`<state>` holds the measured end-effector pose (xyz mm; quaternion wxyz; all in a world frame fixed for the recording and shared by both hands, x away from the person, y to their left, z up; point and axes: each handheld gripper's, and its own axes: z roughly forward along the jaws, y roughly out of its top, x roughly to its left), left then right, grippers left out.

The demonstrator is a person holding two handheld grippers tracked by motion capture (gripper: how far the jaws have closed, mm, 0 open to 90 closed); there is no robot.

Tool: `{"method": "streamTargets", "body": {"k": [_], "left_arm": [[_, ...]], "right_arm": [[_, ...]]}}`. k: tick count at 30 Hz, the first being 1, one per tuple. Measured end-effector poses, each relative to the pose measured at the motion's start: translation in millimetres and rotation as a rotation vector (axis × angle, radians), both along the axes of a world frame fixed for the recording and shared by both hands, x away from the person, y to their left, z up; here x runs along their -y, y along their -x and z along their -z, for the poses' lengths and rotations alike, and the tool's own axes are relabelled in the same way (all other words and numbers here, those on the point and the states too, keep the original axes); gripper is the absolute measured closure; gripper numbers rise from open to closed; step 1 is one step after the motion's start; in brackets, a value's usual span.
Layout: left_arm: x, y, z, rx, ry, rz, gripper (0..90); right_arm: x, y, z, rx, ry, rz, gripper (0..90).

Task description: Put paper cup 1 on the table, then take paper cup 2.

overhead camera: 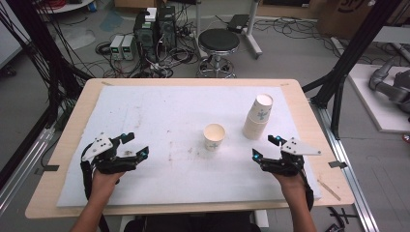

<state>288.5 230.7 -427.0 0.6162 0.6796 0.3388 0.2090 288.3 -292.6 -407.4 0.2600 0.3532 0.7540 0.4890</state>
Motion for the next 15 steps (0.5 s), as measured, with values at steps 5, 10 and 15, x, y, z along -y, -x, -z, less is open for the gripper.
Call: {"method": "streamTargets", "body": {"k": [5,10,15], "left_arm": [[0.0,1.5,-0.3,0.006,0.010,0.007,17.4],[-0.4,-0.5,1.3,0.006,0.029,0.026,17.4],[0.0,-2.2,1.9,0.009,0.051,0.034,16.3]], "right_arm": [[1.2,-0.7,-0.5,0.003,-0.013,0.003,21.5],[2.7,-0.6,-0.3,0.006,-0.013,0.005,21.5],[5.5,0.1,0.2,0.010,-0.017,0.006,21.5]]}}
